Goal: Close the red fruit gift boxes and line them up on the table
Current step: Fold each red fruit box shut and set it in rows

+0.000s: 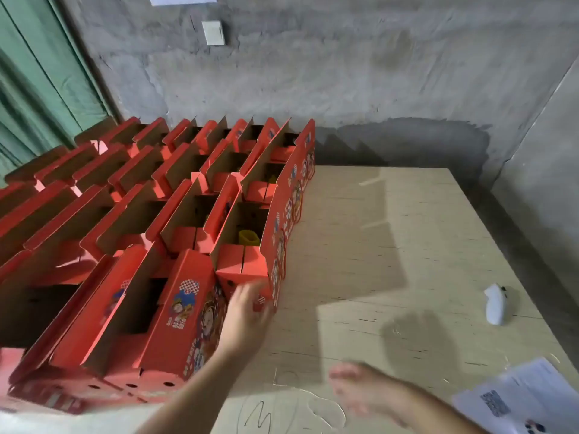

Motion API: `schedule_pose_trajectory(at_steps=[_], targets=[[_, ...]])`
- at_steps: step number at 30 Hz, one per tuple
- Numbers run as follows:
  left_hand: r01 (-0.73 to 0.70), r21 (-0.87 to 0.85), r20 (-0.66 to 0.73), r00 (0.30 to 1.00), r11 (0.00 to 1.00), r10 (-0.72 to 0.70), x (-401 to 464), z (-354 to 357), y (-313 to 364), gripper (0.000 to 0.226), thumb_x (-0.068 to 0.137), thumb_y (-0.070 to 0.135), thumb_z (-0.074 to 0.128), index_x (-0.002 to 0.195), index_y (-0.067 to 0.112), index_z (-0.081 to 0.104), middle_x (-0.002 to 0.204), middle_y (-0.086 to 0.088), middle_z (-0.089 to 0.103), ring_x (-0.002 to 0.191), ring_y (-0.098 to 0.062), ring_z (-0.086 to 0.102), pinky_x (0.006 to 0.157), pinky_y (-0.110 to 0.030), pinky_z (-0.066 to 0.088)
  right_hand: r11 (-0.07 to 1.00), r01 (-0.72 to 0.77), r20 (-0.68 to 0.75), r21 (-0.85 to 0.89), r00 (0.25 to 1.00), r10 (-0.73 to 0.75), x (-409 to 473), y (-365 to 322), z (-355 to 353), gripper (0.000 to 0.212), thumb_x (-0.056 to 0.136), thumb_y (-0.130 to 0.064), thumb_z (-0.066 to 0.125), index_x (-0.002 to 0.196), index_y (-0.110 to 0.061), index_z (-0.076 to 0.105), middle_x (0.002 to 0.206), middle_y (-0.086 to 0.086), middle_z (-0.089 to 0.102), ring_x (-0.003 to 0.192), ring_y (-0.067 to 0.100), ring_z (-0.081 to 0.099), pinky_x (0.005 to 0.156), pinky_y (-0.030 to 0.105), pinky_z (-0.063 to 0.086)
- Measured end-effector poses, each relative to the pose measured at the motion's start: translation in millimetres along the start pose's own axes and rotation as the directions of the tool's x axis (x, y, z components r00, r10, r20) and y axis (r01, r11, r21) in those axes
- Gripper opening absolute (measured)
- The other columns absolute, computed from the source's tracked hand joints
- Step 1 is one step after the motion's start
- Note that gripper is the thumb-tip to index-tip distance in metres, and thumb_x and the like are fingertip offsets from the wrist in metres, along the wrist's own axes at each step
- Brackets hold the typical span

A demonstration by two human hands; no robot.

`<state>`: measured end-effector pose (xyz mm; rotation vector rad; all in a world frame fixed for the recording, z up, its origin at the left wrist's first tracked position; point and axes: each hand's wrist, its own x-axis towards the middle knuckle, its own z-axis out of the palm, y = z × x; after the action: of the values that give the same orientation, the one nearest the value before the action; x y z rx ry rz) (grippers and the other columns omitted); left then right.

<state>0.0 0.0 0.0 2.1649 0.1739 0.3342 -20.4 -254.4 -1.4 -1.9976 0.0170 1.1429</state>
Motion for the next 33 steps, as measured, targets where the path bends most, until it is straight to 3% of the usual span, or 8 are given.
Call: schedule_pose_trajectory(at_steps=[3,7,11,15,18,23,28,33], targets=[[0.163,0.156,-0.115,0.983,0.974,-0.146,73,2,10,0.068,0.090,0.030,0.070,0.149,0.029,0.039,0.147,-0.001,0.045,0.133,-0.024,0.041,0.112,-0.046,0.041,0.994,0.109,-0.064,0.015,0.992,-0.108,32,-77,-16,0.036,0.105,-0.030,0.049,0.137,-0.014,0.052,0.101,0.003,0.058,0.087,0.020,0.059,0.078,0.030,0.050],[0.214,0.341,0.152,0.948,0.916,-0.278,118,13,8,0.070,0.094,0.044,0.066,0.153,0.027,0.031,0.137,-0.003,0.059,0.125,-0.030,0.055,0.099,-0.049,0.055,0.977,0.207,-0.173,0.056,0.966,-0.194,51,-151,-20,0.057,0.100,-0.034,0.051,0.153,-0.022,0.038,0.121,-0.001,0.062,0.112,0.028,0.068,0.098,0.043,0.057],[0.184,0.259,0.112,0.969,0.948,-0.218,128,25,-10,0.035,0.100,0.033,0.064,0.131,0.023,0.051,0.118,0.002,0.071,0.090,-0.016,0.069,0.076,-0.035,0.062,0.962,0.268,-0.244,0.051,0.937,-0.248,71,-170,-21,0.053,0.094,-0.036,0.052,0.145,-0.027,0.046,0.109,-0.003,0.065,0.092,0.020,0.070,0.091,0.045,0.060],[0.189,0.196,0.009,0.981,0.962,-0.194,115,31,-16,0.030,0.107,0.031,0.048,0.135,0.022,0.053,0.115,0.005,0.070,0.082,-0.013,0.069,0.068,-0.035,0.063,0.955,0.291,-0.300,0.063,0.918,-0.260,76,-153,-29,0.049,0.098,-0.035,0.052,0.146,-0.028,0.044,0.108,-0.017,0.056,0.097,0.007,0.061,0.080,0.030,0.052],[0.146,0.225,-0.007,0.989,0.963,-0.148,98,36,-12,0.024,0.105,0.029,0.045,0.127,0.024,0.054,0.109,0.005,0.071,0.089,-0.018,0.070,0.075,-0.042,0.062,0.958,0.256,-0.321,0.130,0.925,-0.204,74,-135,-39,0.059,0.099,-0.042,0.054,0.153,-0.029,0.036,0.138,0.000,0.054,0.120,0.021,0.059,0.104,0.042,0.049],[0.001,0.239,0.096,0.995,0.971,-0.025,58,60,16,0.017,0.103,0.032,0.047,0.112,0.022,0.057,0.099,0.004,0.066,0.090,-0.021,0.067,0.070,-0.034,0.046,0.915,0.313,-0.375,0.254,0.904,-0.205,66,-117,-50,0.081,0.093,-0.057,0.061,0.160,-0.034,0.023,0.149,-0.003,0.047,0.134,0.020,0.051,0.116,0.046,0.039],[-0.050,0.081,0.247,0.968,0.995,0.029,-3,93,67,0.022,0.097,0.031,0.054,0.115,0.021,0.059,0.101,0.003,0.067,0.091,-0.019,0.065,0.070,-0.034,0.046,0.883,0.382,-0.429,0.273,0.870,-0.243,47,-87,-54,0.066,0.096,-0.036,0.066,0.151,-0.044,0.030,0.138,-0.021,0.052,0.108,-0.007,0.053,0.087,0.020,0.041],[-0.028,0.103,0.529,0.848,0.994,-0.031,-48,109,111,0.034,0.089,0.030,0.058,0.122,0.021,0.060,0.108,-0.001,0.073,0.099,-0.024,0.068,0.078,-0.035,0.053,0.898,0.370,-0.523,0.240,0.828,-0.201,16,-33,-58,0.068,0.097,-0.010,0.050,0.127,-0.069,0.034,0.120,-0.036,0.055,0.091,-0.022,0.059,0.070,0.012,0.046]])
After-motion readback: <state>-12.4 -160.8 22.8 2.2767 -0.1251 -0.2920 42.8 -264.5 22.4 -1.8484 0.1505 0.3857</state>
